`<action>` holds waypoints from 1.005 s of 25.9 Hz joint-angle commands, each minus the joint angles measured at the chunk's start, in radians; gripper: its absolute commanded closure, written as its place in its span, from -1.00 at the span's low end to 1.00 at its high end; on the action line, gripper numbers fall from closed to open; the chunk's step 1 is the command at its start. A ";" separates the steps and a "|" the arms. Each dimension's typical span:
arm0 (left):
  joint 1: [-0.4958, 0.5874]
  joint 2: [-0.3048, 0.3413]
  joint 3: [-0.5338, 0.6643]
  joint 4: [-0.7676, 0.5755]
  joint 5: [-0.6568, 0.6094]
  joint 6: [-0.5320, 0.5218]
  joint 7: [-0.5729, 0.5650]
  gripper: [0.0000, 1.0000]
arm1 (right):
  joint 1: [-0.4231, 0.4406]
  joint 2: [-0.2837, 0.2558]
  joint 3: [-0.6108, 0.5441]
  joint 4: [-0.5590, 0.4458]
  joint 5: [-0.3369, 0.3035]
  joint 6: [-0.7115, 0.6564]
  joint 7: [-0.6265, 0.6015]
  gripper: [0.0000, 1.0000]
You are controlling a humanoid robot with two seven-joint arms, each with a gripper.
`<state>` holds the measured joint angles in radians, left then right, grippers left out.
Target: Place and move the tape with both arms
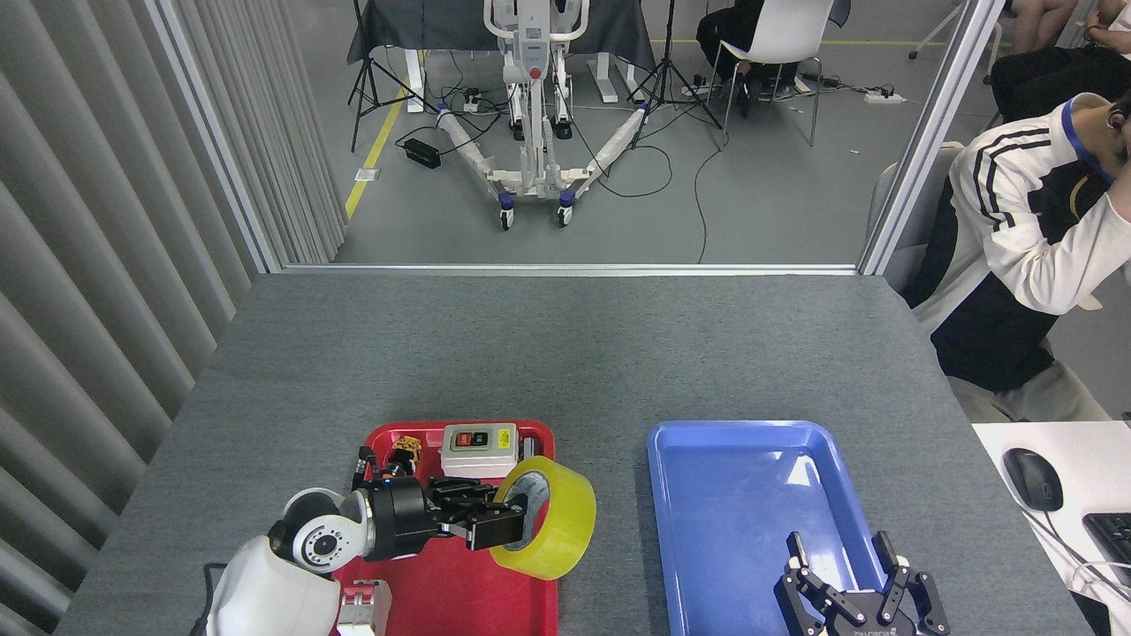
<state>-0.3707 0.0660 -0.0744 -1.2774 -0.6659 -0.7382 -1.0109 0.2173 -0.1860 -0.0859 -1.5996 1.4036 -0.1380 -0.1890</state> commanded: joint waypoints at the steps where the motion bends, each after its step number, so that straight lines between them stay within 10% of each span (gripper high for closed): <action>1: -0.004 -0.017 -0.068 0.055 0.043 -0.047 0.058 1.00 | 0.011 -0.001 0.000 -0.002 0.000 -0.031 -0.003 -0.98; 12: -0.005 -0.094 -0.180 0.041 0.037 -0.047 0.055 1.00 | 0.062 -0.067 -0.035 -0.028 0.092 -0.644 -0.259 -0.98; 26: 0.003 -0.103 -0.193 0.006 0.049 -0.047 0.064 1.00 | 0.073 -0.075 0.143 -0.040 0.114 -0.647 -0.273 -0.98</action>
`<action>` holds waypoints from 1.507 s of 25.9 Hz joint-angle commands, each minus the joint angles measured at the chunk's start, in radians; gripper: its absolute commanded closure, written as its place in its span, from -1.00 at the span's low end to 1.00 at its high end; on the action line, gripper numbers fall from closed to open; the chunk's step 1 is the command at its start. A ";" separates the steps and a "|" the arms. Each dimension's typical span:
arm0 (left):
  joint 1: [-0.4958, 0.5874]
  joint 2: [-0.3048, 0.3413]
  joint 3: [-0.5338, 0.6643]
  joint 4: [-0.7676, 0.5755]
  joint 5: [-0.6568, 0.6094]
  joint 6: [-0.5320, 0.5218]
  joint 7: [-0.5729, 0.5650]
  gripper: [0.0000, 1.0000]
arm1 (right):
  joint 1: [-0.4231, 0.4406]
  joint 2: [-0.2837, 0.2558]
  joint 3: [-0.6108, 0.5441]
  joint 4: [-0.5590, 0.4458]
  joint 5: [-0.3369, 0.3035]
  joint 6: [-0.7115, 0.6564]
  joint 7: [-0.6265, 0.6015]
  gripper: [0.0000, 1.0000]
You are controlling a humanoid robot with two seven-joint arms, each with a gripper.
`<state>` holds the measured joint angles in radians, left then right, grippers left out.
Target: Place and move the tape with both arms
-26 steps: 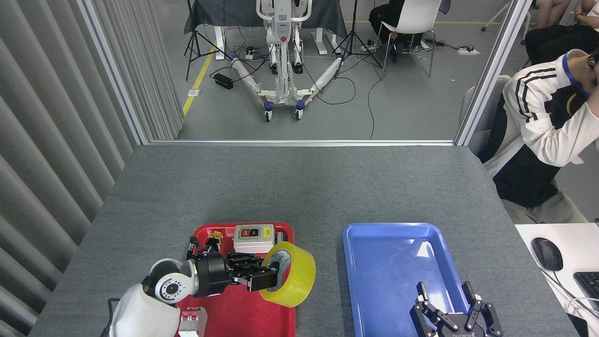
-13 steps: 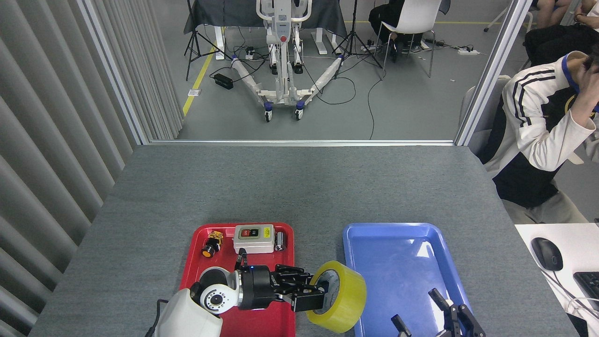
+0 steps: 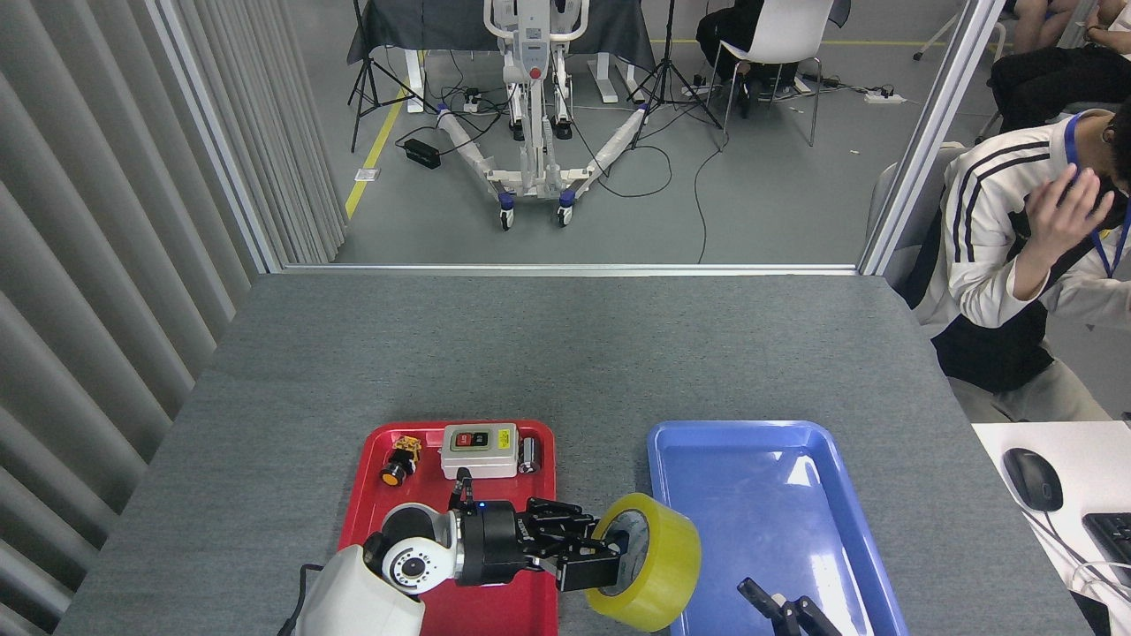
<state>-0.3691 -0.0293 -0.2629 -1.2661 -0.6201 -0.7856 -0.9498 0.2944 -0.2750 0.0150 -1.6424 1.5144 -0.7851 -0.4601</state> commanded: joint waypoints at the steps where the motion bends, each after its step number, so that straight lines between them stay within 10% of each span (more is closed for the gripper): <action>1: 0.002 -0.014 -0.004 -0.006 0.002 0.000 0.003 1.00 | -0.004 0.020 0.049 0.001 0.004 0.000 -0.002 -0.98; 9: 0.049 -0.047 -0.009 -0.012 -0.001 0.000 0.002 1.00 | -0.018 0.028 0.099 0.004 0.046 0.000 -0.002 -0.55; 14: 0.059 -0.072 -0.007 -0.010 -0.009 0.000 0.000 1.00 | -0.018 0.020 0.097 0.006 0.067 0.000 0.000 0.58; 17: 0.058 -0.075 0.001 -0.007 -0.010 0.000 0.000 0.55 | -0.015 0.020 0.092 0.013 0.070 0.000 0.000 0.85; 25: 0.056 -0.067 0.042 -0.013 -0.007 0.000 0.002 -0.36 | 0.008 0.013 0.086 0.001 0.069 0.000 0.000 1.00; 28: 0.056 -0.086 0.070 -0.010 -0.003 0.000 0.002 -1.00 | 0.006 0.008 0.085 0.001 0.069 0.000 0.003 1.00; 34: 0.068 -0.046 0.129 -0.116 0.006 0.014 0.005 -1.00 | -0.004 0.000 0.063 -0.010 0.066 0.018 0.011 1.00; 39: 0.154 0.105 0.200 -0.219 -0.049 0.256 0.187 -0.99 | -0.052 -0.012 0.010 -0.030 0.035 0.201 0.227 1.00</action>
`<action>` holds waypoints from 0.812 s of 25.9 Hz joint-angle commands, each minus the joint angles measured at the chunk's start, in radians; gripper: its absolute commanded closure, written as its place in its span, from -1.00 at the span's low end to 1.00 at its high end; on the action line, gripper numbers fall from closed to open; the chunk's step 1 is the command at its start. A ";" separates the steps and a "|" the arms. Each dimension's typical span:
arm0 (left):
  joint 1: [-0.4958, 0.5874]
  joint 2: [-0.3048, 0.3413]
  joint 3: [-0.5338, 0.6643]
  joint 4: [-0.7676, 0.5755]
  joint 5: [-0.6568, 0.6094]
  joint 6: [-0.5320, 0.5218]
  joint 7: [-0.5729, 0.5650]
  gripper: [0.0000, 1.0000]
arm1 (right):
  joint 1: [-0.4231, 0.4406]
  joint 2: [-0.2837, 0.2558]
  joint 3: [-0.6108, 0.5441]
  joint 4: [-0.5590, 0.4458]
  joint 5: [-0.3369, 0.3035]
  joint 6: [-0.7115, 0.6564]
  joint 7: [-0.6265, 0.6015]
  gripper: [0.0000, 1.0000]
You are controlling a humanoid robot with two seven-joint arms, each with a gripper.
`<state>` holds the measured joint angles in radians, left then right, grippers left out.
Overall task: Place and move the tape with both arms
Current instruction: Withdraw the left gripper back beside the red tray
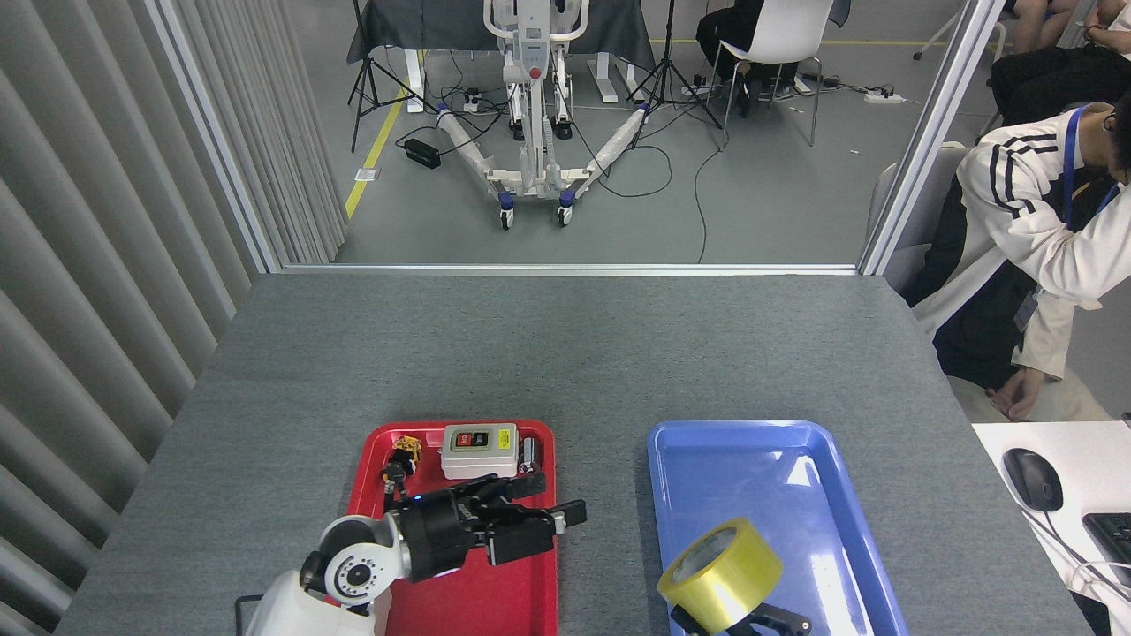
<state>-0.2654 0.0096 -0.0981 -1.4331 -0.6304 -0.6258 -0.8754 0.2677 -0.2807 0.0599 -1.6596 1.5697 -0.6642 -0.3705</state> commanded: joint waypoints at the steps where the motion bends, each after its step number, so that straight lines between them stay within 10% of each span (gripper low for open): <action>1: 0.072 0.064 0.035 -0.069 -0.100 0.097 0.180 -0.99 | -0.036 -0.011 -0.049 -0.017 -0.040 0.090 0.237 1.00; 9: 0.285 0.082 -0.097 -0.230 -0.572 0.400 0.986 -0.99 | -0.203 -0.037 -0.061 -0.054 -0.218 0.166 1.029 1.00; 14: 0.276 0.107 -0.112 -0.214 -0.548 0.584 0.928 -0.99 | -0.297 -0.031 -0.058 -0.055 -0.399 0.222 1.421 1.00; 21: 0.273 0.176 -0.017 -0.205 -0.529 0.621 0.794 -1.00 | -0.383 -0.012 -0.052 -0.046 -0.421 0.383 1.659 0.64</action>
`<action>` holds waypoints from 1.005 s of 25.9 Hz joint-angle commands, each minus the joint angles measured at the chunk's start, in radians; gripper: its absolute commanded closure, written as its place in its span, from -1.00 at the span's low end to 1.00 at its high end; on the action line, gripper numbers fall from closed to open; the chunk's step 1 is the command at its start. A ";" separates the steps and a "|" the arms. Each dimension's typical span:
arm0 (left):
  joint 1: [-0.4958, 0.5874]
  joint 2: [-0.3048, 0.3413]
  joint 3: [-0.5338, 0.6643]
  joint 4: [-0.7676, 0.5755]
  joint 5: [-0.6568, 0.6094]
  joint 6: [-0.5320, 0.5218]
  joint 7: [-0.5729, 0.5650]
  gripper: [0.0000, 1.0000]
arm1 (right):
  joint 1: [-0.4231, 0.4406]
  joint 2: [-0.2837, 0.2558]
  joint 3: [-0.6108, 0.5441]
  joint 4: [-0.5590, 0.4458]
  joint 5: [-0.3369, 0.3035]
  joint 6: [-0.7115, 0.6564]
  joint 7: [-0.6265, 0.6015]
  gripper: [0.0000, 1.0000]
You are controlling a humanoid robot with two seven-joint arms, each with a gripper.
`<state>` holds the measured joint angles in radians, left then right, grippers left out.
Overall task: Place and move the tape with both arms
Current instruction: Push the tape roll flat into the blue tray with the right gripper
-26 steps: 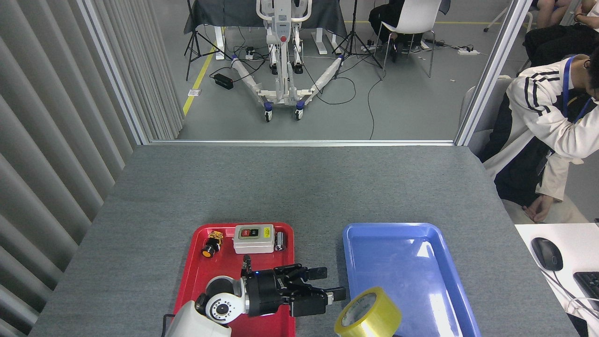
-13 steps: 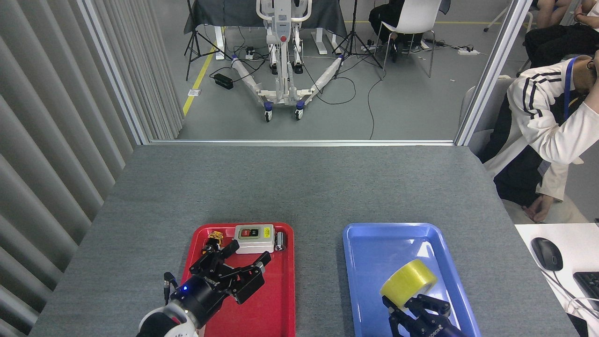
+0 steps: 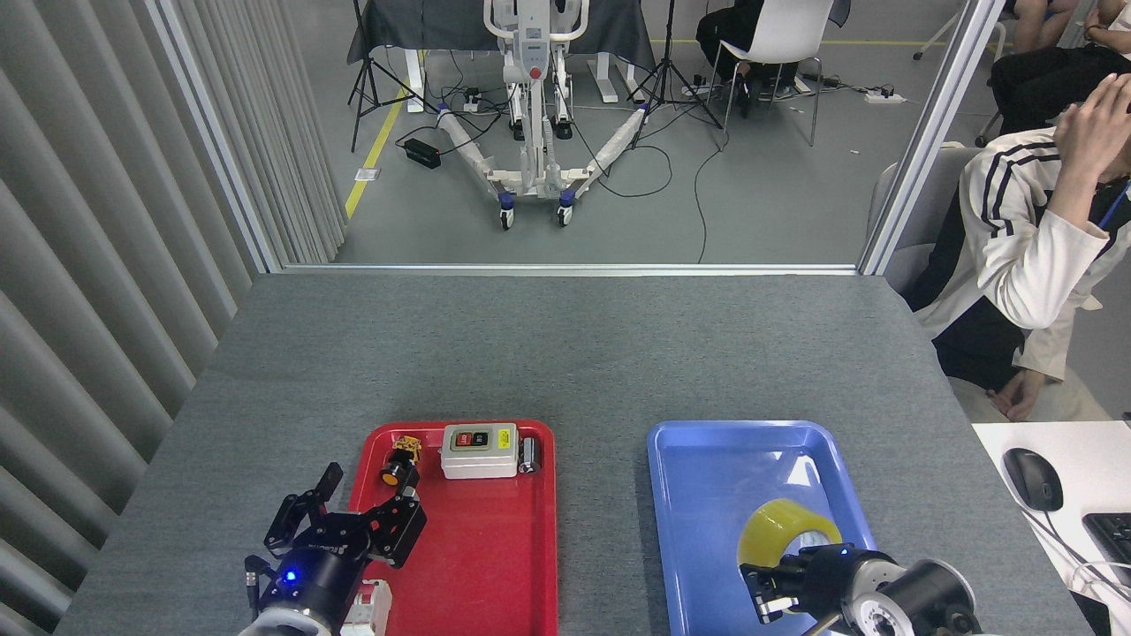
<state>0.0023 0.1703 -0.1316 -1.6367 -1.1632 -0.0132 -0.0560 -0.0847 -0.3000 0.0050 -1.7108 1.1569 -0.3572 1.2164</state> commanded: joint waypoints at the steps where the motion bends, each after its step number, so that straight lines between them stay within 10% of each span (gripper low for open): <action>1: 0.004 0.011 0.017 -0.002 0.002 0.007 -0.021 -1.00 | -0.036 0.004 0.003 0.007 -0.008 0.113 0.071 0.42; 4: -0.007 -0.003 -0.005 0.018 -0.023 0.006 0.042 -1.00 | -0.046 0.001 0.003 0.010 -0.003 0.167 0.060 -1.00; 26: 0.024 -0.003 0.000 0.024 -0.125 0.110 0.165 -1.00 | 0.034 -0.004 -0.091 -0.016 -0.016 0.162 -0.250 -1.00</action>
<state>0.0260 0.1681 -0.1320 -1.6126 -1.2880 0.0954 0.1091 -0.0829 -0.3061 -0.0458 -1.7164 1.1459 -0.1910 1.0781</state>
